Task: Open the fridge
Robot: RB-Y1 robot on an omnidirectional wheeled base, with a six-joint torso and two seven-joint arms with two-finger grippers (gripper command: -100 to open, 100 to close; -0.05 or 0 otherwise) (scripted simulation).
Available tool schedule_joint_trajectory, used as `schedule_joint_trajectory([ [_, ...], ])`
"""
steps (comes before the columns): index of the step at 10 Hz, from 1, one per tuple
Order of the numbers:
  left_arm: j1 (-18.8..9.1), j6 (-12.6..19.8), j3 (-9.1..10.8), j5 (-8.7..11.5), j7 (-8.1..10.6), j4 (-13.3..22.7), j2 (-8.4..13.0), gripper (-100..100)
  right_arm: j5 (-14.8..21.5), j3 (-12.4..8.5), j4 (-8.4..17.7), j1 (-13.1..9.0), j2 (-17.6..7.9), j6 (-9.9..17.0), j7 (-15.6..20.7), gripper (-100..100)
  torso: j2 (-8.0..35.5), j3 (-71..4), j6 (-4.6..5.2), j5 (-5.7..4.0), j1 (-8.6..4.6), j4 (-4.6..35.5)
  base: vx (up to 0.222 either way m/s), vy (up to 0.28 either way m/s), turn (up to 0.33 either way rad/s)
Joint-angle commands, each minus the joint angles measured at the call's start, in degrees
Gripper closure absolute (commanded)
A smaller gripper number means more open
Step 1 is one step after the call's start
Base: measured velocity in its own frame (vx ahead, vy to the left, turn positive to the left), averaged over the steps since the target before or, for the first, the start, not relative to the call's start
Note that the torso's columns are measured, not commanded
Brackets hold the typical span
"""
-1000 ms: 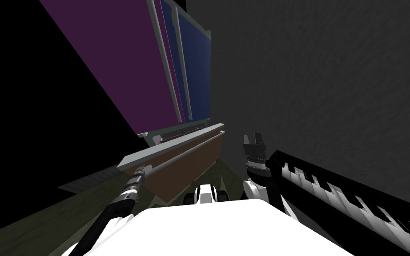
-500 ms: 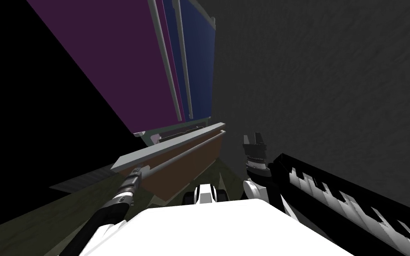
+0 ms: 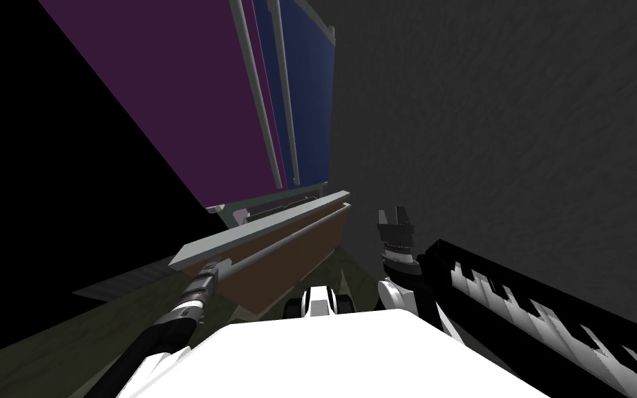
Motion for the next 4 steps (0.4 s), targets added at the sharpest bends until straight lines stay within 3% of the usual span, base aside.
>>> schedule_joint_trajectory([
  [1,0.11,0.21,-0.11,0.01,0.01,0.25,-0.05,0,0.00,0.00,0.00,0.00,0.00,0.00,0.00,0,-0.14,-0.04,0.04,0.13,0.18,-0.08,0.000,0.000,0.000],
  [4,0.32,0.56,-0.30,0.04,0.02,0.68,-0.15,0,0.00,0.00,0.00,0.00,0.00,0.00,0.00,0,-0.38,-0.12,0.07,0.39,0.46,-0.24,0.000,0.000,0.000],
])
